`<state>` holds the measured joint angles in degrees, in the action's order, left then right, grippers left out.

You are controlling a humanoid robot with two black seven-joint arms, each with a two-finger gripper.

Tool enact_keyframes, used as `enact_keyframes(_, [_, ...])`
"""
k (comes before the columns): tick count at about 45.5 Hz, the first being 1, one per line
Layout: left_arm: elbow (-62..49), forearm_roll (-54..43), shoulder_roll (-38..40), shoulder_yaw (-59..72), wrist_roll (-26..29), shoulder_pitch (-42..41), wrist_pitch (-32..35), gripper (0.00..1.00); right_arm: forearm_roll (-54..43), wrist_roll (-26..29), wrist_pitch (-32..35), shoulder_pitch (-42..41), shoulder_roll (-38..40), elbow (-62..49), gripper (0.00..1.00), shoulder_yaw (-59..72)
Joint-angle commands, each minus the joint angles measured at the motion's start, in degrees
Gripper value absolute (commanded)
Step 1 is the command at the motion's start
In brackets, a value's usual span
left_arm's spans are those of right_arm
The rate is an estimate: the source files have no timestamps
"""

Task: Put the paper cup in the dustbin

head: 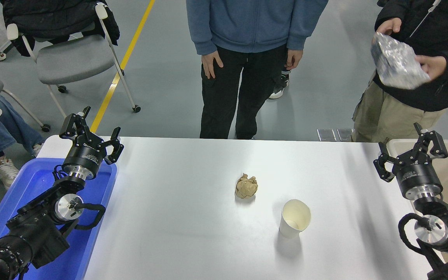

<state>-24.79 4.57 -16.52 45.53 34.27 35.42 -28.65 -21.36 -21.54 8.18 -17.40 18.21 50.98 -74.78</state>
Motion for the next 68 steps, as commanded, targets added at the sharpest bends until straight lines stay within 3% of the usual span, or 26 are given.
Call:
enact_keyframes(1, [0.0, 0.0, 0.0, 0.0, 0.0, 0.0, 0.0, 1.0, 0.0, 0.0, 0.08, -0.7, -0.02, -0.09, 0.99, 0.25])
enact_keyframes(19, [0.0, 0.0, 0.0, 0.0, 0.0, 0.0, 0.0, 1.0, 0.0, 0.26, 0.08, -1.32, 0.07, 1.14, 0.99, 1.83])
enact_keyframes(41, [0.0, 0.0, 0.0, 0.0, 0.0, 0.0, 0.0, 1.0, -1.76, 4.83, -1.06, -1.75, 8.68, 12.83, 0.99, 11.14])
enact_keyframes(51, [0.0, 0.0, 0.0, 0.0, 0.0, 0.0, 0.0, 1.0, -8.08, 8.17, -5.28, -2.02, 13.34, 18.98, 0.99, 15.1])
enact_keyframes(68, [0.0, 0.0, 0.0, 0.0, 0.0, 0.0, 0.0, 1.0, -20.21, 13.01, -2.91, -4.03, 24.23, 28.74, 0.99, 22.82])
